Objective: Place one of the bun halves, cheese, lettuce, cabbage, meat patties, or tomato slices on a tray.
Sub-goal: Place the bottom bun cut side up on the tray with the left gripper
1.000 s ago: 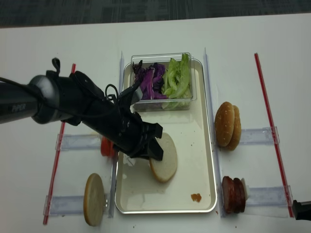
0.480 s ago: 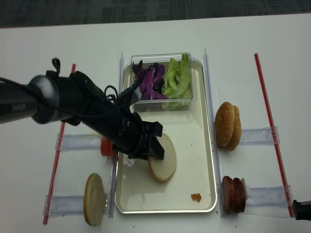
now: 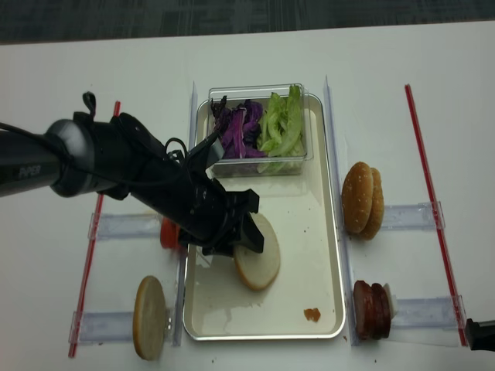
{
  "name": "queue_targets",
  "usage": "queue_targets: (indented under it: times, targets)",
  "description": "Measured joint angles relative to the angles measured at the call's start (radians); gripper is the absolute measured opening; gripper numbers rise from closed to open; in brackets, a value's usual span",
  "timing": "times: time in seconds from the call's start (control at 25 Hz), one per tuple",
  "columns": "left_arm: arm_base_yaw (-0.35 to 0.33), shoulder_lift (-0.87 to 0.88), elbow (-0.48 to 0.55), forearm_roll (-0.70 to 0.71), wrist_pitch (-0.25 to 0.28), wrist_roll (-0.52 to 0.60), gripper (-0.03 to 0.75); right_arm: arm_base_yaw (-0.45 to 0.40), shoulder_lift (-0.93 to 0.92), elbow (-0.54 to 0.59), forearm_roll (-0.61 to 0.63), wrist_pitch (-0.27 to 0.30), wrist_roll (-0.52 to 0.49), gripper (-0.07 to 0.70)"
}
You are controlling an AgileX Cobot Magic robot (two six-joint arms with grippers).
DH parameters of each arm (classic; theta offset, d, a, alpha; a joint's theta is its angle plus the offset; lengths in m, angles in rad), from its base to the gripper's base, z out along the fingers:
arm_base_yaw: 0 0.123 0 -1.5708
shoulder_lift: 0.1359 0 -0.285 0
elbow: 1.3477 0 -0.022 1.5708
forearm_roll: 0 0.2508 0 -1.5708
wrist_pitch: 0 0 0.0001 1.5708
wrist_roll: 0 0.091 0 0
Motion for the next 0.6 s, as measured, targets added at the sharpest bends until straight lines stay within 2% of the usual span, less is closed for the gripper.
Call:
queue_targets:
  times: [0.44,0.6]
  targets:
    - [0.000,0.000,0.000,0.011,0.008,-0.038,0.323,0.000,0.000,0.000,0.000,0.000,0.000,0.133]
    - [0.000,0.000,-0.020,0.056,0.017,-0.084,0.323,0.000,0.000,0.000,0.000,0.000,0.000,0.133]
